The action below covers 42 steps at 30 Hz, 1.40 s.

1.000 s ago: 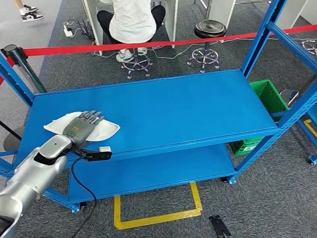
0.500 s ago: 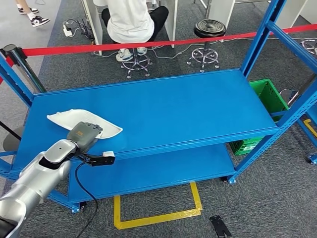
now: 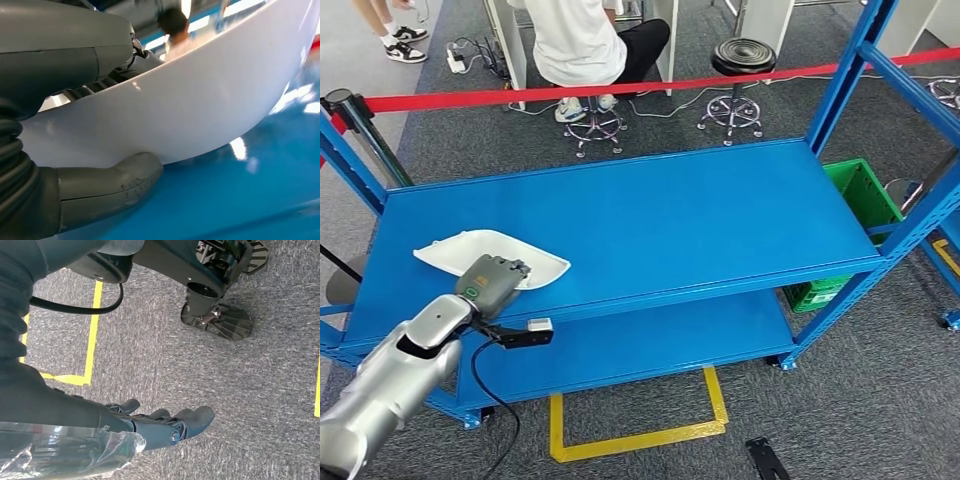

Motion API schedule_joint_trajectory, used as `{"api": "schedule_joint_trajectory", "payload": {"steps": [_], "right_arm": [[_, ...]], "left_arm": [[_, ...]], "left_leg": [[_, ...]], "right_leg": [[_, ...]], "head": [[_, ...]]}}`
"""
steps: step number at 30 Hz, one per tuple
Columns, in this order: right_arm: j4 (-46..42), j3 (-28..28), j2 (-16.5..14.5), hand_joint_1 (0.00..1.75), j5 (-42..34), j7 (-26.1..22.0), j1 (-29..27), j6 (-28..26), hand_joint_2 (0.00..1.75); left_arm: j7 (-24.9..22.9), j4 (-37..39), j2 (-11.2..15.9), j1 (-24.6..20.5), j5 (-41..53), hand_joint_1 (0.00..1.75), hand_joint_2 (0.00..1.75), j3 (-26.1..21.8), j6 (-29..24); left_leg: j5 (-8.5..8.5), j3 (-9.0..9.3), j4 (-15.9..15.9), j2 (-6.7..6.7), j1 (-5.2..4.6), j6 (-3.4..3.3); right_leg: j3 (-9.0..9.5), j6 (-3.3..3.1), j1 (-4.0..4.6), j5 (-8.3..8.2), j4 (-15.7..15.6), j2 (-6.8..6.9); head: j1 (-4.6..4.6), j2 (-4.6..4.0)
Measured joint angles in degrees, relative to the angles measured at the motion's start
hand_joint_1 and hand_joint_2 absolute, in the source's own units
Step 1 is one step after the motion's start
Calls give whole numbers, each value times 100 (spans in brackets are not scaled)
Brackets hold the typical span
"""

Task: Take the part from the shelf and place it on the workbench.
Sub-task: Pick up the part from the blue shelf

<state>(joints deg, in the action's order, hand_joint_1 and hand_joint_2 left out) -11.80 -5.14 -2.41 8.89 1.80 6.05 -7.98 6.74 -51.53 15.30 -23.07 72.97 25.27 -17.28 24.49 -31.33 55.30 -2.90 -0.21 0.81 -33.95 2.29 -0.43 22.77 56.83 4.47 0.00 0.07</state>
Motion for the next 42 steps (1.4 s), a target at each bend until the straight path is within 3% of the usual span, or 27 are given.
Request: {"api": "schedule_joint_trajectory", "payload": {"steps": [6, 13, 22, 27, 29, 31, 32, 33, 34, 35, 38, 39, 42], "right_arm": [[1, 199, 12, 0, -5, -155, -94, -6, 175], [3, 524, 122, 0, -193, -448, -310, 55, 175], [4, 897, 195, 0, -462, -549, -434, 196, 175], [5, 1285, 226, 0, -737, -1047, -518, 616, 175], [6, 1370, 252, 0, -712, -1201, -557, 688, 175], [9, 1441, 286, 0, -688, -1290, -608, 709, 175], [10, 1475, 302, 0, -680, -1312, -635, 703, 175], [13, 1505, 316, 0, -675, -1328, -659, 685, 175], [14, 1532, 328, 0, -669, -1342, -680, 654, 175], [15, 1555, 340, 0, -663, -1352, -694, 617, 175], [15, 1626, 378, 0, -660, -1362, -704, 507, 175], [16, 1652, 386, 0, -667, -1353, -704, 469, 175], [19, 1709, 401, 0, -629, -1342, -722, 267, 175]], "left_arm": [[163, -1709, -17, 1042, -198, 175, 175, -288, -691], [673, -3232, -255, 2001, -702, 175, 175, -338, -1187], [1298, -4238, -465, 2849, -1185, 175, 175, -477, -1882], [1646, -4576, -747, 3456, -1225, 175, 175, -542, -2235], [1665, -4620, -875, 3599, -1146, 175, 175, -541, -2259], [1677, -4628, -992, 3695, -1091, 175, 175, -542, -2270], [1690, -4628, -1044, 3736, -1070, 175, 175, -542, -2271], [1710, -4627, -1094, 3773, -1043, 175, 175, -542, -2271], [1731, -4627, -1144, 3801, -1007, 175, 175, -539, -2271], [1749, -4626, -1197, 3818, -952, 175, 175, -532, -2271], [1720, -4613, -1362, 3805, -687, 175, 175, -479, -2272], [1673, -4603, -1407, 3783, -593, 175, 175, -444, -2272], [1491, -4562, -1499, 3710, -428, 175, 175, -321, -2272]], "left_leg": [[9, -21, 0, -2, -4, 0], [29, -33, 2, -3, -12, -4], [56, -35, 16, -5, -54, -47], [4, -37, 10, 17, -79, -159], [-47, -48, -30, 43, -42, -217], [-79, -81, -35, 81, -27, -244], [-93, -103, -31, 103, -28, -246], [-110, -127, -26, 126, -29, -241], [-129, -154, -17, 150, -27, -228], [-148, -183, -4, 173, -19, -210], [-206, -257, 45, 227, -6, -122], [-231, -273, 63, 238, -9, -85], [-290, -319, 88, 259, 6, 31]], "right_leg": [[-23, 2, -1, 3, -1, 0], [-34, 7, -9, 7, -4, -5], [-29, 49, -51, 1, -7, -4], [-3, 140, -89, 1, -3, 19], [-109, 166, -91, 279, 287, -158], [-365, 180, -87, 768, 1020, -367], [-483, 183, -84, 956, 1395, -406], [-532, 185, -81, 1045, 1623, -420], [-474, 184, -80, 1021, 1628, -424], [-298, 180, -82, 901, 1396, -424], [424, 154, -74, 560, 275, -441], [506, 125, -65, 540, 107, -455], [398, -17, -46, 494, 88, -477]], "head": [[0, 0], [-1, 0], [-2, 0], [-2, 0], [6, 0], [10, 0], [9, 0], [8, 0], [8, 0], [8, 0], [4, 0], [3, 0], [-3, 0]]}}
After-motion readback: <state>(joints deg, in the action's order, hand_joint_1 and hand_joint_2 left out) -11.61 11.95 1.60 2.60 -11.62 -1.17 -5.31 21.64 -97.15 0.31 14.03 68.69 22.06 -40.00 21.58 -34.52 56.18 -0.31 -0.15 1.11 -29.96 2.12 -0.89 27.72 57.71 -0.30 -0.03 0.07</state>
